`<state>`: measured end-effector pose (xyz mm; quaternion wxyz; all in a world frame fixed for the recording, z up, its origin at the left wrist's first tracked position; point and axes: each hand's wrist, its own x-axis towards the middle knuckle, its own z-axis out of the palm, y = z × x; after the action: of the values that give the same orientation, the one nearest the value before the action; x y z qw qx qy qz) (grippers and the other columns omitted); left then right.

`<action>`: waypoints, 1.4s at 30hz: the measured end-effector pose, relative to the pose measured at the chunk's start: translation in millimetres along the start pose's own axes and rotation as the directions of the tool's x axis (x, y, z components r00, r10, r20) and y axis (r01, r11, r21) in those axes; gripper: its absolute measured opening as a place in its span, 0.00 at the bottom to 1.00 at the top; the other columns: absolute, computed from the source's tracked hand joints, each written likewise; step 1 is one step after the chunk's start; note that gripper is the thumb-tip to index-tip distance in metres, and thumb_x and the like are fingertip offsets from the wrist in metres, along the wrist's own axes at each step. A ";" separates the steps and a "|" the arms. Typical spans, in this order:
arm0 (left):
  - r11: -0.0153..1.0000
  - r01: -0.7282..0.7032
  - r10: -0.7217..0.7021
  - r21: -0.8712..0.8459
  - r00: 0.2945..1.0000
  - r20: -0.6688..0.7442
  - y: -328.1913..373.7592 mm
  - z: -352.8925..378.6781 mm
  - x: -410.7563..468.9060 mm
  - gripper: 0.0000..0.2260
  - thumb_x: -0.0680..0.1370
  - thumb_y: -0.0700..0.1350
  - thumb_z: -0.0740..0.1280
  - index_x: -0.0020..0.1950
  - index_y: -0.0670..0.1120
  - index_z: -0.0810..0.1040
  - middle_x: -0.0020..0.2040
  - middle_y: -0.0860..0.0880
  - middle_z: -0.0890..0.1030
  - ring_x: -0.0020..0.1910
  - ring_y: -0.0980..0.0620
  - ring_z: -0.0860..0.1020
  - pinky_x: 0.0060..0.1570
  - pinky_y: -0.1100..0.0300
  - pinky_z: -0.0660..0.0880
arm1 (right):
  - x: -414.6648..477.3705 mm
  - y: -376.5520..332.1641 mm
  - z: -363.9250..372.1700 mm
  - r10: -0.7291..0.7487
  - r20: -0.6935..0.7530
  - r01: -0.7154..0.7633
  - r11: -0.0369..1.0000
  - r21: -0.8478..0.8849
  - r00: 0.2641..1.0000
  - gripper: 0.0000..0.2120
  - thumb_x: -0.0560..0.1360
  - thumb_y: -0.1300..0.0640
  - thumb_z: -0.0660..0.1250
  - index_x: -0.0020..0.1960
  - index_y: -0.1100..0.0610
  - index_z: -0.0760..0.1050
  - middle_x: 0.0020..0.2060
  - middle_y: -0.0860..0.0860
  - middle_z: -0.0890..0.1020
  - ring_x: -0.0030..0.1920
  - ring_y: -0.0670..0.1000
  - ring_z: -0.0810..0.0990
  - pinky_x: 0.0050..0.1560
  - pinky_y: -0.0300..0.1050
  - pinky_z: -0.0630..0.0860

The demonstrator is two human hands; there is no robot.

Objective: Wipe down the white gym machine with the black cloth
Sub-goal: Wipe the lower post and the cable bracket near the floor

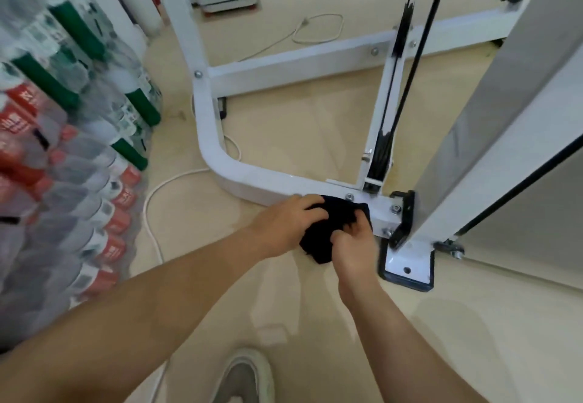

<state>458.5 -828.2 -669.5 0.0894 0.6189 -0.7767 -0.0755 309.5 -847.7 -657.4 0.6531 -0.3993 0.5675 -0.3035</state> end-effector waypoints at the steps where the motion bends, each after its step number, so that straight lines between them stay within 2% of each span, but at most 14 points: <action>1: 0.999 -0.002 0.004 0.044 1.000 -0.030 -12.3 -1.0 -2.4 0.21 0.67 0.29 0.69 0.58 0.43 0.81 0.63 0.41 0.78 0.49 0.38 0.78 0.41 0.46 0.79 | -1.1 -0.2 0.9 -0.047 -0.016 0.045 0.996 -0.082 0.999 0.33 0.73 0.72 0.56 0.76 0.53 0.62 0.59 0.51 0.80 0.57 0.50 0.80 0.50 0.38 0.77; 3: 0.996 0.015 -0.005 0.093 0.995 -0.099 -37.6 -8.0 0.2 0.18 0.66 0.29 0.70 0.53 0.43 0.82 0.60 0.42 0.79 0.47 0.41 0.75 0.38 0.47 0.79 | -7.3 -2.3 3.2 -0.114 -0.023 0.104 0.962 -0.253 0.993 0.37 0.74 0.70 0.57 0.79 0.51 0.53 0.58 0.48 0.79 0.54 0.48 0.79 0.52 0.41 0.76; 5: 0.993 0.051 -0.031 0.107 0.983 -0.183 -59.7 -22.5 13.7 0.17 0.67 0.29 0.71 0.53 0.43 0.83 0.60 0.41 0.79 0.51 0.40 0.74 0.41 0.46 0.79 | -9.0 -3.2 8.4 -0.162 -0.017 0.144 0.920 -0.365 0.987 0.39 0.74 0.68 0.58 0.80 0.51 0.49 0.65 0.51 0.75 0.60 0.53 0.76 0.60 0.50 0.75; 8: 0.958 0.247 -0.211 0.147 0.951 -0.224 -65.3 -34.4 31.6 0.20 0.69 0.32 0.71 0.60 0.44 0.80 0.69 0.41 0.72 0.65 0.38 0.68 0.62 0.42 0.71 | 1.5 -2.5 18.5 -0.176 -0.048 0.139 0.893 -0.428 0.983 0.39 0.73 0.66 0.59 0.80 0.52 0.50 0.73 0.53 0.68 0.70 0.56 0.70 0.70 0.56 0.69; 10: 0.940 0.222 -0.164 0.259 0.960 -0.229 -48.9 -21.8 32.2 0.26 0.65 0.38 0.74 0.63 0.44 0.77 0.71 0.42 0.69 0.67 0.40 0.66 0.69 0.45 0.61 | 4.1 -3.7 24.8 -0.210 -0.050 0.155 0.844 -0.513 0.976 0.38 0.72 0.65 0.60 0.80 0.55 0.54 0.72 0.54 0.67 0.70 0.56 0.69 0.71 0.52 0.68; 12: 0.967 0.068 -0.033 0.246 0.989 -0.142 -25.0 -1.3 28.6 0.34 0.67 0.47 0.72 0.73 0.43 0.68 0.74 0.42 0.66 0.70 0.40 0.64 0.72 0.45 0.57 | 6.9 -4.7 28.9 -0.250 -0.063 0.160 0.774 -0.613 0.966 0.36 0.72 0.67 0.62 0.78 0.58 0.57 0.68 0.58 0.67 0.66 0.58 0.69 0.65 0.43 0.67; 15: 0.963 0.144 -0.161 0.229 0.985 0.060 -16.0 34.2 42.3 0.42 0.76 0.58 0.65 0.80 0.43 0.46 0.80 0.44 0.49 0.78 0.42 0.51 0.77 0.45 0.47 | 12.3 -1.7 31.7 -0.408 -0.051 0.238 0.626 -0.742 0.912 0.34 0.70 0.68 0.63 0.75 0.60 0.62 0.59 0.60 0.70 0.58 0.61 0.71 0.58 0.45 0.69; 18: 0.943 0.137 -0.124 0.304 0.990 -0.062 -31.3 53.6 54.8 0.43 0.71 0.63 0.69 0.78 0.44 0.59 0.75 0.45 0.67 0.70 0.45 0.70 0.73 0.49 0.59 | 19.4 7.8 35.8 -0.549 0.044 0.319 0.416 -0.852 0.835 0.30 0.71 0.61 0.56 0.73 0.64 0.65 0.60 0.63 0.73 0.59 0.63 0.73 0.60 0.53 0.73; 22: 0.950 0.015 0.042 0.311 0.983 -0.176 -70.4 57.1 47.1 0.41 0.66 0.63 0.74 0.73 0.44 0.69 0.60 0.46 0.79 0.56 0.47 0.78 0.64 0.52 0.69 | 29.3 15.3 49.0 -0.441 0.261 0.326 0.077 -0.942 0.859 0.36 0.68 0.55 0.48 0.75 0.66 0.63 0.65 0.66 0.73 0.66 0.67 0.73 0.67 0.61 0.71; 28: 0.957 0.017 0.031 0.289 0.987 -0.161 -144.1 25.1 14.5 0.39 0.63 0.65 0.74 0.68 0.45 0.73 0.47 0.48 0.80 0.44 0.47 0.79 0.48 0.52 0.75 | 49.1 13.3 96.0 -0.282 0.489 0.450 -0.195 -0.872 0.825 0.40 0.64 0.58 0.70 0.74 0.66 0.65 0.65 0.64 0.75 0.63 0.66 0.75 0.67 0.59 0.71; 30: 0.960 0.017 0.016 0.278 0.993 -0.113 -172.3 11.2 1.0 0.37 0.64 0.65 0.74 0.66 0.45 0.74 0.45 0.49 0.80 0.42 0.46 0.79 0.45 0.52 0.75 | 56.1 10.0 119.9 -0.222 0.554 0.509 -0.232 -0.829 0.802 0.41 0.66 0.56 0.71 0.76 0.66 0.62 0.68 0.63 0.72 0.64 0.65 0.74 0.69 0.58 0.67; 34: 0.957 -0.009 -0.005 0.289 0.999 0.047 -225.7 -16.1 -12.0 0.33 0.65 0.68 0.67 0.58 0.45 0.77 0.45 0.49 0.80 0.44 0.46 0.79 0.50 0.49 0.74 | 68.1 -0.3 171.8 -0.105 0.659 0.613 -0.284 -0.738 0.745 0.42 0.77 0.53 0.61 0.79 0.62 0.36 0.79 0.59 0.47 0.77 0.62 0.53 0.77 0.54 0.45; 37: 0.942 -0.024 -0.028 0.335 0.988 0.150 -253.4 -31.7 -11.3 0.31 0.62 0.70 0.68 0.52 0.46 0.77 0.46 0.49 0.80 0.47 0.46 0.78 0.59 0.48 0.71 | 77.7 -3.2 199.9 -0.098 0.695 0.650 -0.282 -0.706 0.712 0.40 0.78 0.53 0.58 0.79 0.62 0.34 0.79 0.59 0.44 0.78 0.61 0.50 0.77 0.53 0.43; 42: 0.945 0.043 -0.116 0.323 0.970 0.212 -233.9 -34.6 -11.5 0.30 0.62 0.66 0.71 0.54 0.46 0.76 0.48 0.49 0.79 0.51 0.46 0.78 0.67 0.51 0.62 | 75.3 2.5 182.0 -0.149 0.707 0.667 -0.246 -0.704 0.691 0.37 0.79 0.57 0.53 0.79 0.61 0.36 0.80 0.57 0.41 0.80 0.56 0.43 0.78 0.51 0.43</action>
<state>690.7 -869.3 -689.6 -0.1037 0.6433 -0.7582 -0.0241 501.3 -878.3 -690.4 0.0980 -0.9496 0.2895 0.0701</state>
